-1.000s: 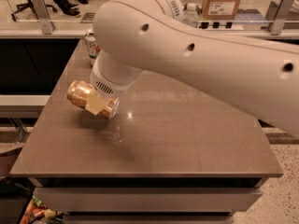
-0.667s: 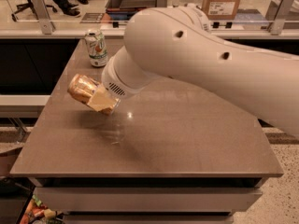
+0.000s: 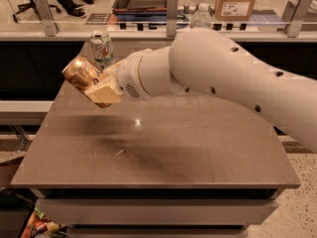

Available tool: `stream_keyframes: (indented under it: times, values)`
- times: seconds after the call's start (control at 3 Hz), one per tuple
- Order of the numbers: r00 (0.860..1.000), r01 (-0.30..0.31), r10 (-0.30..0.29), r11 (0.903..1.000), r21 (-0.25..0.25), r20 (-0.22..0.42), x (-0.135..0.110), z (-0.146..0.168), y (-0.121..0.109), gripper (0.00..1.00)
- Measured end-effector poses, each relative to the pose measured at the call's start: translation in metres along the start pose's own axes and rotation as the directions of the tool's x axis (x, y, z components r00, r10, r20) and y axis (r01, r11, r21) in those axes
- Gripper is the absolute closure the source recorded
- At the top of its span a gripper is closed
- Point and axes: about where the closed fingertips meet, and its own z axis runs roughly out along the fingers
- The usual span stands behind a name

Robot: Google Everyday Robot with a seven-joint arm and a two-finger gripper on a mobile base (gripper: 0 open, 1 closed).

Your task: Place orange can upright

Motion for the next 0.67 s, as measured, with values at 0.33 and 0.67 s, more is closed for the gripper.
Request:
stream_keyframes:
  times: [0.33, 0.67]
  values:
    - [0.992, 0.051, -0.048, 0.9985, -0.021, 0.115, -0.015, 0.001, 0.007, 1.0]
    - [0.977, 0.113, -0.104, 0.9928, -0.039, 0.188, -0.02, 0.008, 0.02, 1.0]
